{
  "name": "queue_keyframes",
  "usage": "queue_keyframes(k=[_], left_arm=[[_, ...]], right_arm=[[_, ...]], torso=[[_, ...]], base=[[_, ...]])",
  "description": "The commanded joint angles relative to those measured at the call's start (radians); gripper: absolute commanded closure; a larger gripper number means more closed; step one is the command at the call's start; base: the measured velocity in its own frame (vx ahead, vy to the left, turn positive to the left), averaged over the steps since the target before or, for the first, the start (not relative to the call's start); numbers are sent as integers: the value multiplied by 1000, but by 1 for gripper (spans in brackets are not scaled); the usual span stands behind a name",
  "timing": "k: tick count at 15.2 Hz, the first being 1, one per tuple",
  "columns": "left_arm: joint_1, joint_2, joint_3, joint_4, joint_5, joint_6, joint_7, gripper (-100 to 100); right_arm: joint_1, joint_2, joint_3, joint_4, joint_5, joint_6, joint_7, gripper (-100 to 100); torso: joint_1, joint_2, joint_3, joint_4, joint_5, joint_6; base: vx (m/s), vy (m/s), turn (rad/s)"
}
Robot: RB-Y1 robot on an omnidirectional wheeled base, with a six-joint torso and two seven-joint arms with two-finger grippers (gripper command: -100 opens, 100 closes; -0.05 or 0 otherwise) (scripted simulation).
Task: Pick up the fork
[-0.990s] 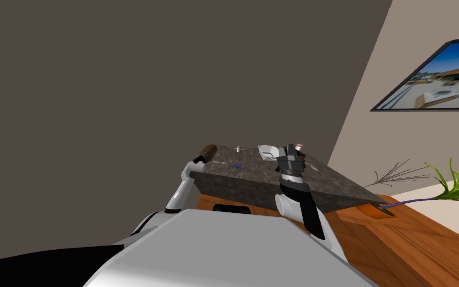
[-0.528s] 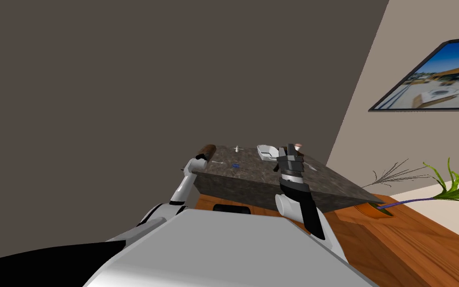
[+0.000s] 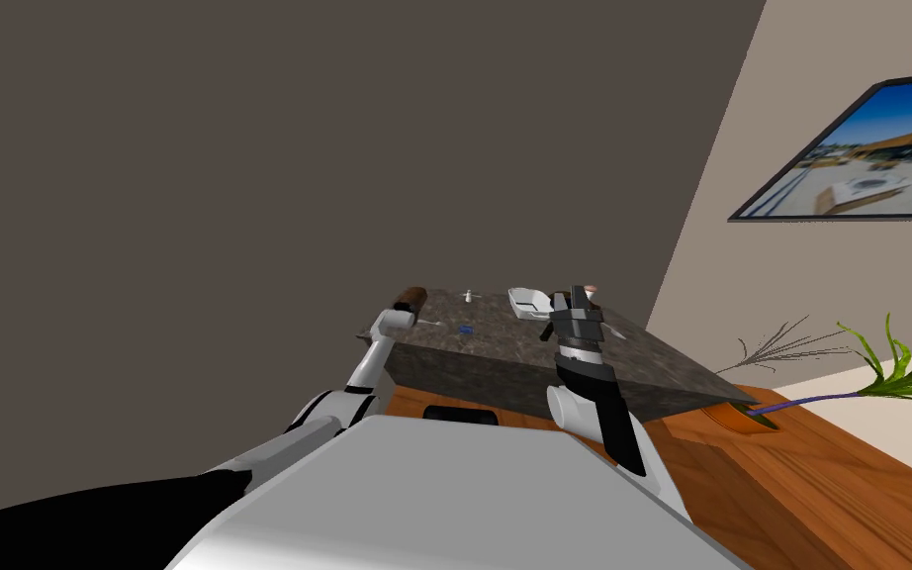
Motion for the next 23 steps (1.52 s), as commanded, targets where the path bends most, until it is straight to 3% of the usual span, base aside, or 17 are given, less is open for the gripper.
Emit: queue_keyframes(k=[1,3,6,8,9,17,23], left_arm=[[-36,-2,4,38,6,50,-10,-100],[-36,-2,4,38,6,71,-10,-100],[-96,-7,11,99,14,145,-25,-100],[-96,-7,11,99,14,171,-25,-100],[-123,-9,14,128,18,205,-32,-100],[-213,-19,25,221,31,363,-55,-100],[-256,-25,30,266,37,441,-66,-100]], right_arm=[[0,0,0,0,0,0,0,0],[0,0,0,0,0,0,0,0],[0,0,0,0,0,0,0,0],[0,0,0,0,0,0,0,0],[0,0,0,0,0,0,0,0],[0,0,0,0,0,0,0,0],[0,0,0,0,0,0,0,0]], torso=[[0,0,0,0,0,0],[0,0,0,0,0,0],[0,0,0,0,0,0],[-1,-1,0,0,0,0],[0,0,0,0,0,0],[0,-1,-1,0,0,0],[1,-1,-1,0,0,0]], base=[[3,-36,1],[6,-35,0],[11,-37,0],[9,-38,-1],[15,-34,1],[16,-35,-2],[19,-27,-2]])
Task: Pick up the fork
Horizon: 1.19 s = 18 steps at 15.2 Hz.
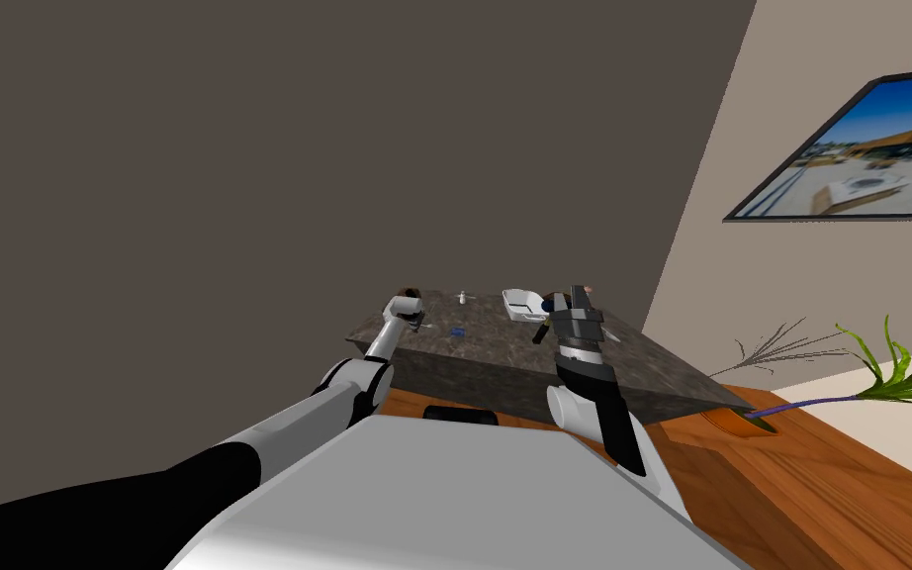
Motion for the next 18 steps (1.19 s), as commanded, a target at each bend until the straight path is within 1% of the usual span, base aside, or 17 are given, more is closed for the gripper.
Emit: queue_keyframes(k=[1,2,3,4,8,9,10,14,15,18], left_arm=[[-12,-3,1,10,1,30,-3,-100],[-18,-4,2,16,2,40,-5,-100],[-12,-2,1,11,2,24,-3,-100],[-5,-6,-1,31,-1,0,-3,-100],[9,-12,-4,59,-4,-43,-1,-100],[6,-11,-3,48,-3,-26,-1,-100],[6,-11,-3,50,-4,-31,-1,100],[7,-10,-3,51,-4,-30,0,100],[-5,-6,-1,31,-1,0,-3,100],[-14,-3,1,12,2,29,-4,100]], right_arm=[[0,0,0,0,0,0,0,0],[0,0,0,0,0,0,0,0],[0,0,0,0,0,0,0,0],[0,0,0,0,0,0,0,0],[0,0,0,0,0,0,0,0],[0,0,0,0,0,0,0,0],[0,0,0,0,0,0,0,0],[0,0,0,0,0,0,0,0],[0,0,0,0,0,0,0,0],[0,0,0,0,0,0,0,0]], torso=[[0,0,0,0,0,0],[0,0,0,0,0,0],[1,0,0,0,0,0],[1,1,0,0,0,0],[3,0,0,0,1,0],[3,-1,0,0,1,0],[3,0,0,0,1,0],[3,1,1,0,1,1],[3,1,0,0,1,1],[2,3,2,1,0,1]], base=[[17,-20,0],[15,-16,-2],[9,-10,-1],[16,3,-11],[30,13,-20],[17,9,-5],[6,3,0],[0,0,0],[-18,-8,15],[-35,-14,20]])
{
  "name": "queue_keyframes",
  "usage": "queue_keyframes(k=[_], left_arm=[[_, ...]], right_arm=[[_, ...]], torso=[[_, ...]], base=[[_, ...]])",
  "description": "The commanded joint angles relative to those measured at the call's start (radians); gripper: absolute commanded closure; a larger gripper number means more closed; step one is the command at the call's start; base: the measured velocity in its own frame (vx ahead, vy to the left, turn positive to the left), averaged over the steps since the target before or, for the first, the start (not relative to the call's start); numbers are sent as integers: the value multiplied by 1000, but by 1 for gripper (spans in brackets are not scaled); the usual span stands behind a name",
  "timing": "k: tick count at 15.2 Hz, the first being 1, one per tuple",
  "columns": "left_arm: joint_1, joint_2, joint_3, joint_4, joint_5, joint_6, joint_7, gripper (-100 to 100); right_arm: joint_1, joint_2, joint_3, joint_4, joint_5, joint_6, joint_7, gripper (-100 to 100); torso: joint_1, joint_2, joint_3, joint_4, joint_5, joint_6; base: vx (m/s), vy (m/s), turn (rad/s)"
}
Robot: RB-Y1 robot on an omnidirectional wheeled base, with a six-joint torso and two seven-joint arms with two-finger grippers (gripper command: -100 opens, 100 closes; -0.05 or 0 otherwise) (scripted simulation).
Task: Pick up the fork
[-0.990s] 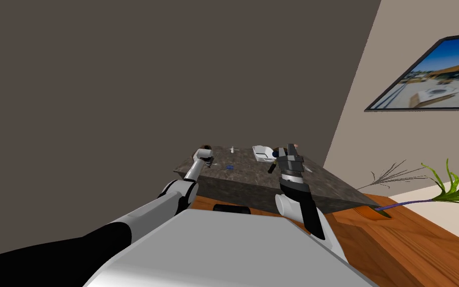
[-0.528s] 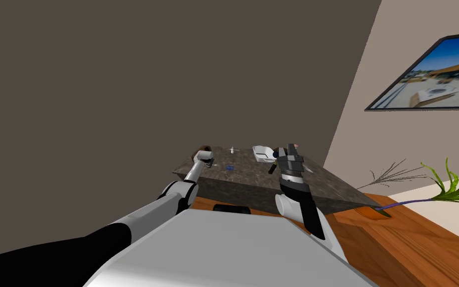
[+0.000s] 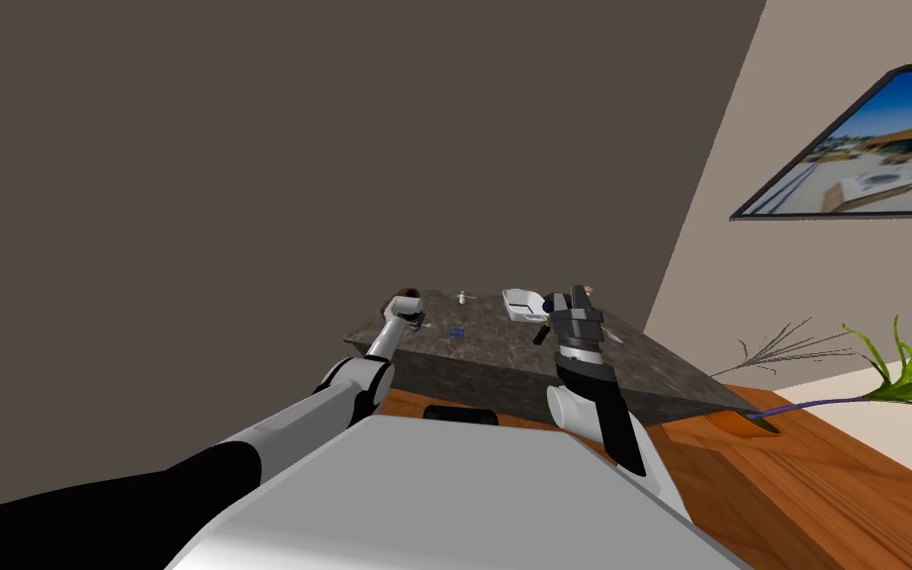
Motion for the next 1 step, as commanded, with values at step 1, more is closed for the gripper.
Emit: queue_keyframes(k=[1], left_arm=[[0,0,0,0,0,0,0,100]], right_arm=[[0,0,0,0,0,0,0,0]], torso=[[0,0,0,0,0,0]], base=[[-19,-7,5]])
